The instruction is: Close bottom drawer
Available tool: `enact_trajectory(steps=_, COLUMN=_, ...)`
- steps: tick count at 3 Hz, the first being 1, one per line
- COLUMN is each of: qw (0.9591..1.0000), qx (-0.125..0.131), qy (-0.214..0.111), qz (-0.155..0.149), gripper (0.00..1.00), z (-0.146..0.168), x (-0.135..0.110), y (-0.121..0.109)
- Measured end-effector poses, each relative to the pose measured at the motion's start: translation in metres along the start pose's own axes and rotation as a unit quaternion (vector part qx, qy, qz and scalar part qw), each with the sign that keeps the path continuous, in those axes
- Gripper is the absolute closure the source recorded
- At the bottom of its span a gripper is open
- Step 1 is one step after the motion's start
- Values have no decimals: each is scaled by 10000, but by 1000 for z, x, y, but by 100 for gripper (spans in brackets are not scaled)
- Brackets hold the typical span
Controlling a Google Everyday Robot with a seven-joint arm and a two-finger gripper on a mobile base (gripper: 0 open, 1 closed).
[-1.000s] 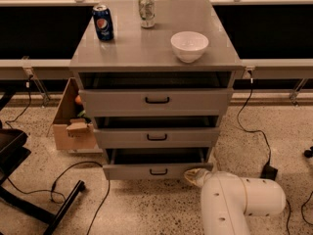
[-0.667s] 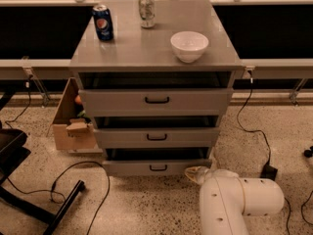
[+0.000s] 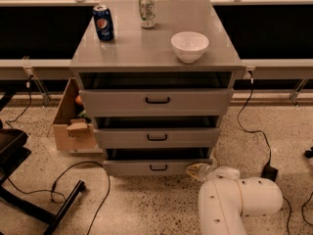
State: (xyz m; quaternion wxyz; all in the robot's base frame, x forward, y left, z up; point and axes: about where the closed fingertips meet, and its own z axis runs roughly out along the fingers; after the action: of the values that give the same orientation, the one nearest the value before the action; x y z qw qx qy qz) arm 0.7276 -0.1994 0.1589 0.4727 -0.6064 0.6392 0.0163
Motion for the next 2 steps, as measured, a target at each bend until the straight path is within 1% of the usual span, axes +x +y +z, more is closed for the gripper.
enact_trajectory(steps=2, qw=10000, qx=0, qy=0, qz=0, gripper=16, z=0, x=0, y=0)
